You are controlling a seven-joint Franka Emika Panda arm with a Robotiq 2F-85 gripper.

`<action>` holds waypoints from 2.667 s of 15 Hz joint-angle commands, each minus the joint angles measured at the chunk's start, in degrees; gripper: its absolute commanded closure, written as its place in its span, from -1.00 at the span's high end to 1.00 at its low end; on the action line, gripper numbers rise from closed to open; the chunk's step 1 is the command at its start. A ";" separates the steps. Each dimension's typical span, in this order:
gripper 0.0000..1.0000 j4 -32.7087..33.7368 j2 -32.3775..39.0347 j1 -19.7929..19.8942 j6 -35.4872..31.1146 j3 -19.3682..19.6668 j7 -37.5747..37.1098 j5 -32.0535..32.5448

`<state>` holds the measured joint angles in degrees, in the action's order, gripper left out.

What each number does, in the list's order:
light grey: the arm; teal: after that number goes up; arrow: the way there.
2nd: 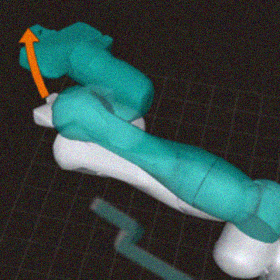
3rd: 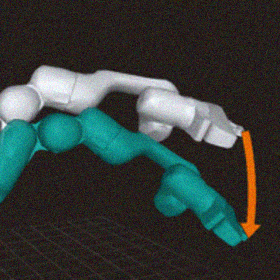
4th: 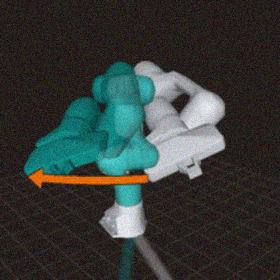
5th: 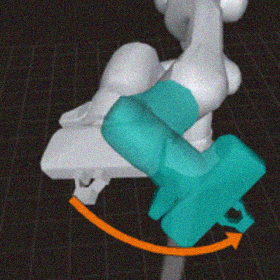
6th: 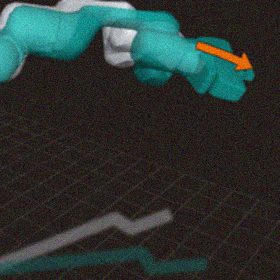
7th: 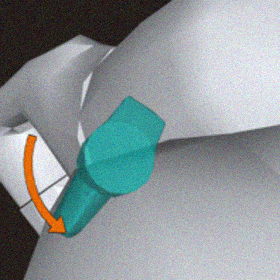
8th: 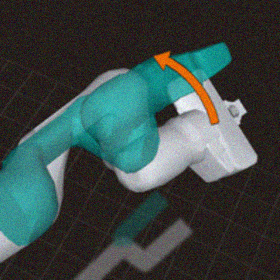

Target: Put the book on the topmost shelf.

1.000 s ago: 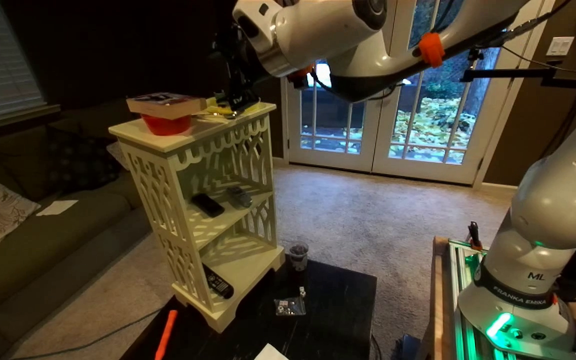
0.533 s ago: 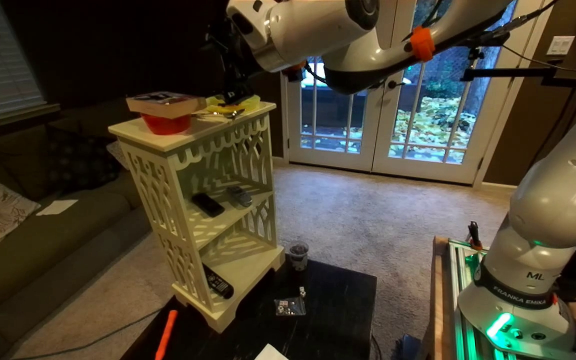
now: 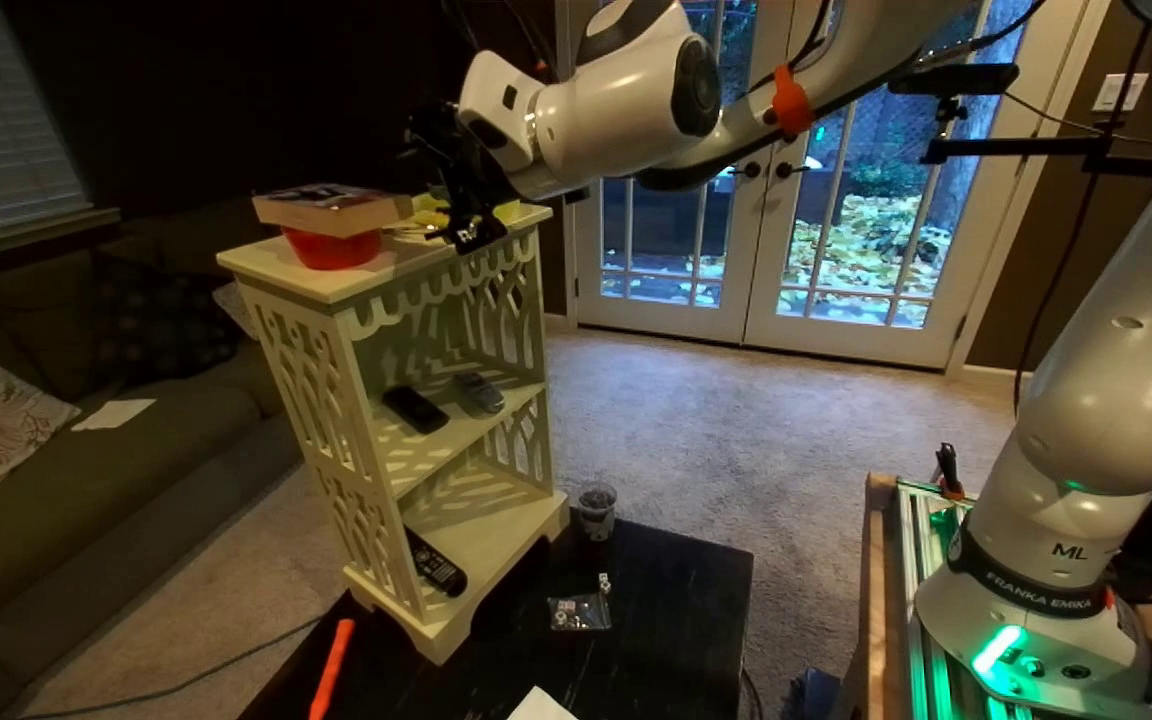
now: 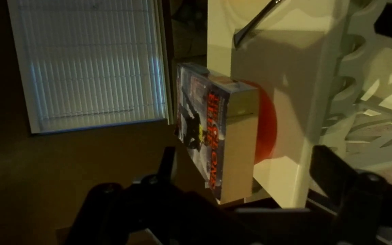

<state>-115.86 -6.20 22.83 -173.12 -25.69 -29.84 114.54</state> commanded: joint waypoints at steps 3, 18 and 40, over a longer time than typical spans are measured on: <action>1.00 6.87 8.02 -1.34 0.08 -0.63 -7.95 9.54; 0.95 10.41 9.23 -0.99 1.67 -1.15 -21.80 20.57; -0.87 10.37 11.58 -1.53 7.92 -2.13 -22.19 22.70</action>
<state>-106.06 5.62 21.26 -165.74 -27.46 -50.04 134.34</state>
